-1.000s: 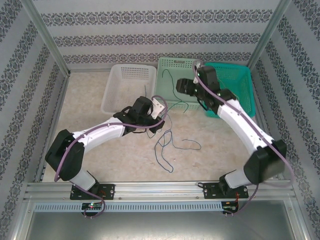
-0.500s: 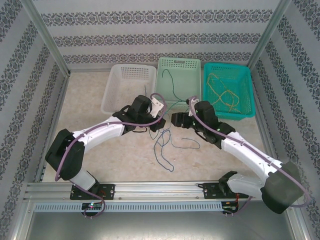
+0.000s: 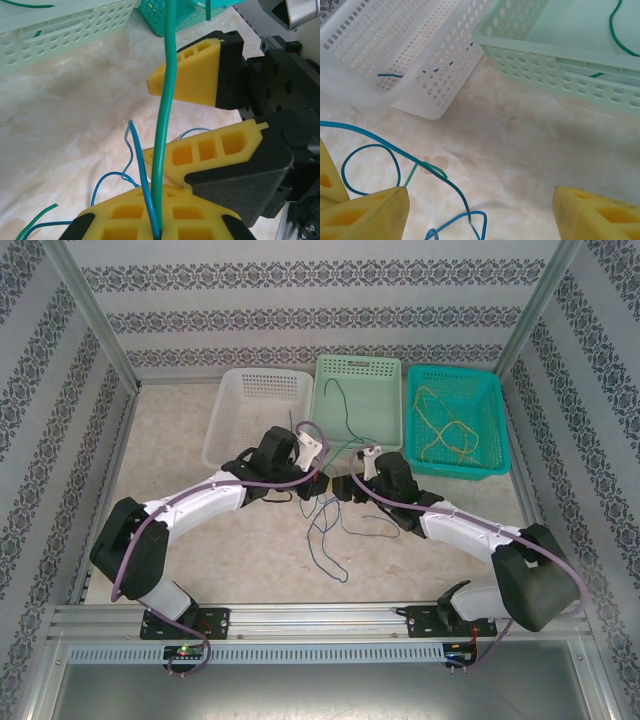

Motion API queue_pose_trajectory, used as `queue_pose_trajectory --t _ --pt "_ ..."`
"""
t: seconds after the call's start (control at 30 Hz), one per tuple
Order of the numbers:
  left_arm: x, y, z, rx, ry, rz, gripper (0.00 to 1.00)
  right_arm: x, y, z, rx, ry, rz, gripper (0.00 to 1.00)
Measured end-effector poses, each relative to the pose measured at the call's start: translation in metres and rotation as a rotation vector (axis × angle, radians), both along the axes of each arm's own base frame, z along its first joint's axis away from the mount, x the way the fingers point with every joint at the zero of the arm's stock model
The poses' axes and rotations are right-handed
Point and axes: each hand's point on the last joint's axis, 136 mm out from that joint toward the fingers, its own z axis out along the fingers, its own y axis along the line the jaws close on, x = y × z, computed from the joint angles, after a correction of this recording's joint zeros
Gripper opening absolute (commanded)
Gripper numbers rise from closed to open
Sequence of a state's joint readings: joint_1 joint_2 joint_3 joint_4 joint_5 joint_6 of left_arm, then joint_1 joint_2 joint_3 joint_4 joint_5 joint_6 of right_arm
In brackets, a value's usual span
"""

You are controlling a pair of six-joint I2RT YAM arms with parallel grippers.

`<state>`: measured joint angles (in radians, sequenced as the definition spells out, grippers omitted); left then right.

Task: Untangle the cables

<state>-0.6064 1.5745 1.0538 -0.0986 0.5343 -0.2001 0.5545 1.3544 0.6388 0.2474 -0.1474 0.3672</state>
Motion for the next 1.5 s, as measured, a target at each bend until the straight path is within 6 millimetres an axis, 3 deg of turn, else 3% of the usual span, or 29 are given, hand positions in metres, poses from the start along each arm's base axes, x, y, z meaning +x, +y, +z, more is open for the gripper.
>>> queue_pose_trajectory --t 0.17,0.4,0.73,1.1,1.5 --pt "-0.002 0.001 0.000 0.000 -0.002 -0.001 0.02 -0.001 -0.001 0.011 0.051 -0.026 -0.017 0.68" --pt "-0.002 0.002 0.000 0.004 -0.009 -0.003 0.02 -0.007 -0.008 0.052 0.229 -0.023 -0.076 0.65" --pt "-0.001 0.000 0.000 0.001 -0.008 -0.011 0.03 0.008 0.006 0.055 0.361 0.116 -0.110 0.62" --pt "-0.001 -0.001 0.000 0.005 -0.018 -0.020 0.03 0.022 0.011 0.067 0.459 0.144 -0.133 0.60" --pt "0.007 0.004 -0.014 0.050 -0.012 0.027 0.04 0.017 0.007 0.092 0.513 0.113 -0.129 0.55"
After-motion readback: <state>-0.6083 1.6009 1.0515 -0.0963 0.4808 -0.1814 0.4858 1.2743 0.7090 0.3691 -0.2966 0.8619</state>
